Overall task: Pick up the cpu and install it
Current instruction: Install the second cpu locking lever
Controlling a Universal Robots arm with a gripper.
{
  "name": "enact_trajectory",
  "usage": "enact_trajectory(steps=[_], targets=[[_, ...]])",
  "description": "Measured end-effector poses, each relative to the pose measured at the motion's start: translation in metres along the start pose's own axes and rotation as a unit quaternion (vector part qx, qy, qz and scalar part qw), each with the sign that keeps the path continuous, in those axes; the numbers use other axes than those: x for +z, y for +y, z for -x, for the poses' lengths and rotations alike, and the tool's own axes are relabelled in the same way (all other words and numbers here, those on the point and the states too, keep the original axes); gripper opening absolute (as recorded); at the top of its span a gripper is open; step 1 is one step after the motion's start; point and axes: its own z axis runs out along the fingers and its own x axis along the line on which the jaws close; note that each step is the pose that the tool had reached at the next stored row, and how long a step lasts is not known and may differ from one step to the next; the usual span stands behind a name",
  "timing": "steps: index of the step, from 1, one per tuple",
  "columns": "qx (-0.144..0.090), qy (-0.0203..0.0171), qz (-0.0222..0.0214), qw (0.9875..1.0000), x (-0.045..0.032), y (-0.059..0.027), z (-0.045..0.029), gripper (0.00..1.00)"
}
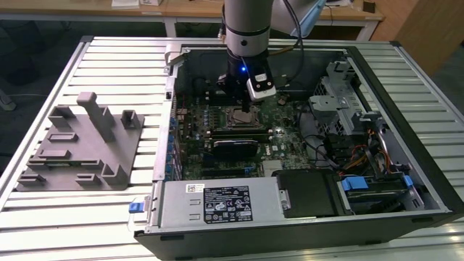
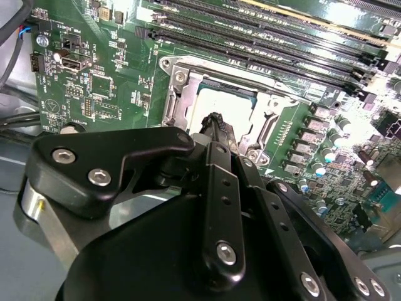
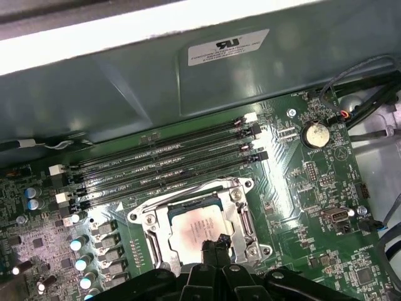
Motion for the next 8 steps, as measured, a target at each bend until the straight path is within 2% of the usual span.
enact_trajectory(steps=[8], targets=[[0.000, 0.0000, 0.0001, 1.0000, -0.0002, -0.0048, 0.0014, 0.11]])
